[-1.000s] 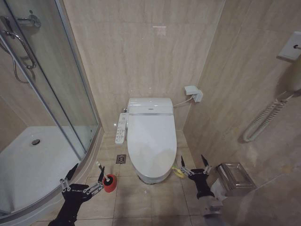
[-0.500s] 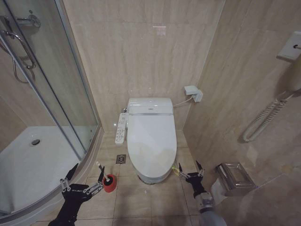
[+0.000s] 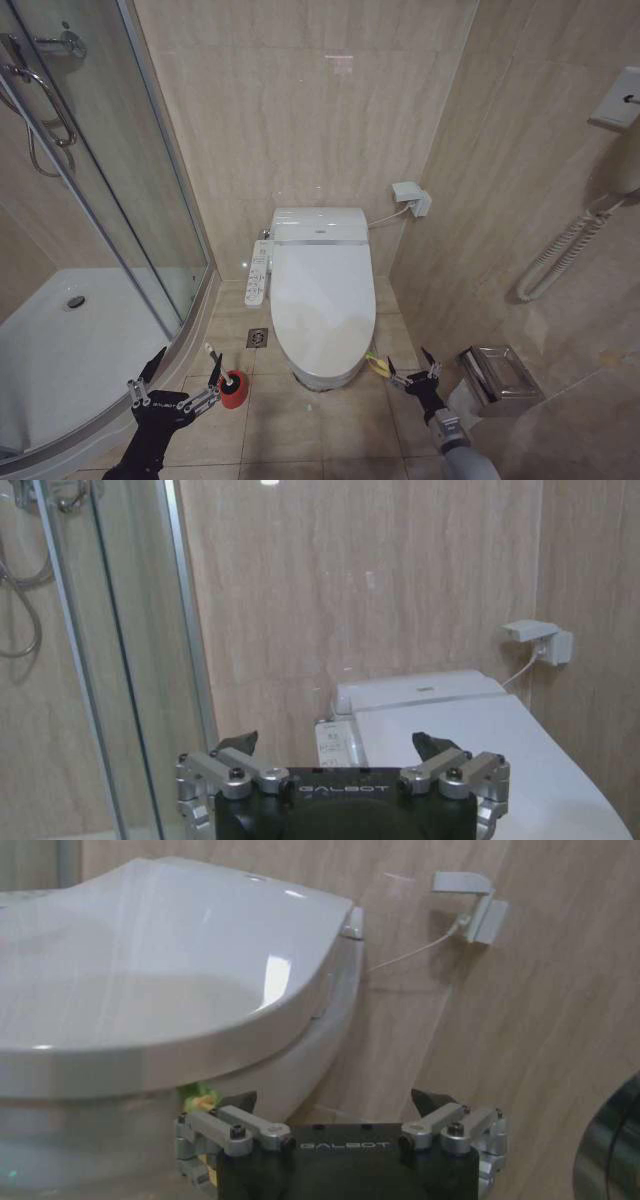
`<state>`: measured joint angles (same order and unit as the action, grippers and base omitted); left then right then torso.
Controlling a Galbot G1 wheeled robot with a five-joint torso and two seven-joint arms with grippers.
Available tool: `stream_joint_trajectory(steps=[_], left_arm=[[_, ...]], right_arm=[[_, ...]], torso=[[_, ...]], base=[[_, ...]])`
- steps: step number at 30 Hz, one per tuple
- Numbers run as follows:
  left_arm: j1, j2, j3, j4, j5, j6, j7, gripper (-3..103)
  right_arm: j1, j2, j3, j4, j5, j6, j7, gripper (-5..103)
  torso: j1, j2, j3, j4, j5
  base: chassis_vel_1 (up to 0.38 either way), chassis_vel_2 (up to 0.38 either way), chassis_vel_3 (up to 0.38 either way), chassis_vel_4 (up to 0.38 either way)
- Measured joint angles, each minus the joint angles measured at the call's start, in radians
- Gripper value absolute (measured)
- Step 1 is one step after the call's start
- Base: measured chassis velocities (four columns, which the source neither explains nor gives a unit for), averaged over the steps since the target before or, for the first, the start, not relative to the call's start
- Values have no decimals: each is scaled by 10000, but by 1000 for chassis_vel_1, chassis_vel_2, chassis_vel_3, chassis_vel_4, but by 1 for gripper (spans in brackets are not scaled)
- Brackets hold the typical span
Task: Open the toilet lid, clean the toilet bowl with a toilet brush, close the toilet lid, and flush.
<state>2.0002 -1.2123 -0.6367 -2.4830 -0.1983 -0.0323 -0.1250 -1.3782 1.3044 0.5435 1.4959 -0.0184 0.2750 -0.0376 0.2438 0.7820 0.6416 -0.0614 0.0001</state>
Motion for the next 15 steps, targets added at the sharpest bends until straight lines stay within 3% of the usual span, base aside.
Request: stream_joint_trajectory(steps=[15], left_arm=[[0, 0, 0, 0, 0, 0, 0, 100]], right_arm=[[204, 42, -314, -902, -467, 293, -189, 100]], torso=[[0, 0, 0, 0, 0]], base=[[0, 0, 0, 0]])
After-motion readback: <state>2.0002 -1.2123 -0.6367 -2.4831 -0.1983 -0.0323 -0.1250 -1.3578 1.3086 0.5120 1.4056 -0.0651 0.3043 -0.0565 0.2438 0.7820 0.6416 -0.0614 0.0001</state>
